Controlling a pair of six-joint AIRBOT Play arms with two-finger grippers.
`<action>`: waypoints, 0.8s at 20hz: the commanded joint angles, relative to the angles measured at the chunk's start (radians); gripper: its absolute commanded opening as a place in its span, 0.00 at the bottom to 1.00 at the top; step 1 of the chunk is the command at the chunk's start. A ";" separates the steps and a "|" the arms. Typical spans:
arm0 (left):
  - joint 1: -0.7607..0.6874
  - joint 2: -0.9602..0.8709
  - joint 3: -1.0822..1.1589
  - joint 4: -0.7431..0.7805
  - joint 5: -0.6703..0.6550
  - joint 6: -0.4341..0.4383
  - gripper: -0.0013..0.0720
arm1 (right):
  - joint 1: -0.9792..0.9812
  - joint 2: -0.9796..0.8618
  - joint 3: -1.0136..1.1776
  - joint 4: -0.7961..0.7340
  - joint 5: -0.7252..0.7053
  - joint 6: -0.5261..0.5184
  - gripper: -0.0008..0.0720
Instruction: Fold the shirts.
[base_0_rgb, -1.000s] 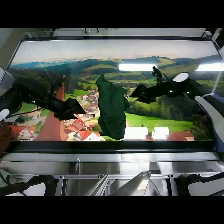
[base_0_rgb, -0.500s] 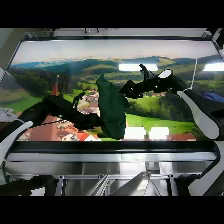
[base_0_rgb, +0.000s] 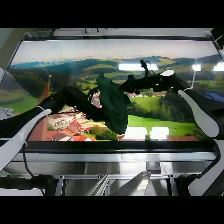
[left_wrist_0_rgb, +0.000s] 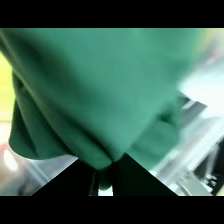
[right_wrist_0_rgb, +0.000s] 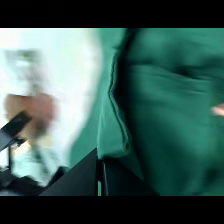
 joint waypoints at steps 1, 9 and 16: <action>0.126 0.159 0.069 0.005 0.193 0.023 0.04 | -0.117 0.130 0.001 0.159 0.064 -0.105 0.04; 0.504 0.659 0.442 -0.004 0.292 0.018 0.04 | -0.260 0.867 0.001 -0.072 0.053 -0.092 0.04; 0.509 0.409 0.618 0.005 0.360 0.025 0.05 | -0.159 0.785 -0.014 -0.482 -0.034 0.047 0.04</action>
